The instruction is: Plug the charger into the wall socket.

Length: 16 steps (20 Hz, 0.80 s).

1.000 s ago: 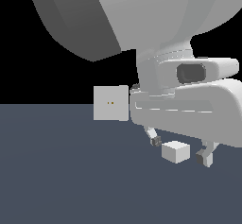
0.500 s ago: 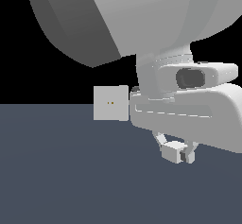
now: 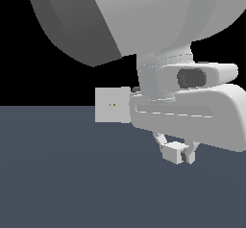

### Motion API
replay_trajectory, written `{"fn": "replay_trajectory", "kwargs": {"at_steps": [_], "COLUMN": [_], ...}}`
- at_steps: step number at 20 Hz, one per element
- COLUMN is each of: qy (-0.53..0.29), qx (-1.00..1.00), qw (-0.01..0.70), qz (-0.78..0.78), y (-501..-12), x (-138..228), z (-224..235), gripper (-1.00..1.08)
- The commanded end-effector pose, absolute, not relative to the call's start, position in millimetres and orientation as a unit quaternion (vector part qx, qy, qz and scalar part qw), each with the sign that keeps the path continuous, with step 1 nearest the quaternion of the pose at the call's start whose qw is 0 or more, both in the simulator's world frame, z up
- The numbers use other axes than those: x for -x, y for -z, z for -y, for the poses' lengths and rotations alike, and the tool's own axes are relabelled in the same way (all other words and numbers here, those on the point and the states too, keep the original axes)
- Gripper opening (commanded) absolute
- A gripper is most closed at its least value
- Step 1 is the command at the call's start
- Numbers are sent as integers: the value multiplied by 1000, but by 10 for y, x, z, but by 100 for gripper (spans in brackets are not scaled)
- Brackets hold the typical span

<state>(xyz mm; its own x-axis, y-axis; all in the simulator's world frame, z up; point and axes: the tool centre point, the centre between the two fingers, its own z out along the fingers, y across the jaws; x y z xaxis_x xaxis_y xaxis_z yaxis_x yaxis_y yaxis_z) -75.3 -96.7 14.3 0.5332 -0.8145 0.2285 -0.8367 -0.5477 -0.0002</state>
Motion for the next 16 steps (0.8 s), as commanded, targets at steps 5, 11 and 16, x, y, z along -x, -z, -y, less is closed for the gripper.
{"fn": "replay_trajectory", "kwargs": {"at_steps": [5, 11, 16], "qy": [-105, -110, -114], "qx": [-898, -932, -960], "qw": [49, 41, 31], "qz": [425, 343, 255], "y": [-259, -445, -637], "x": [612, 420, 273], "z": [830, 575, 268], "gripper": [-100, -100, -100]}}
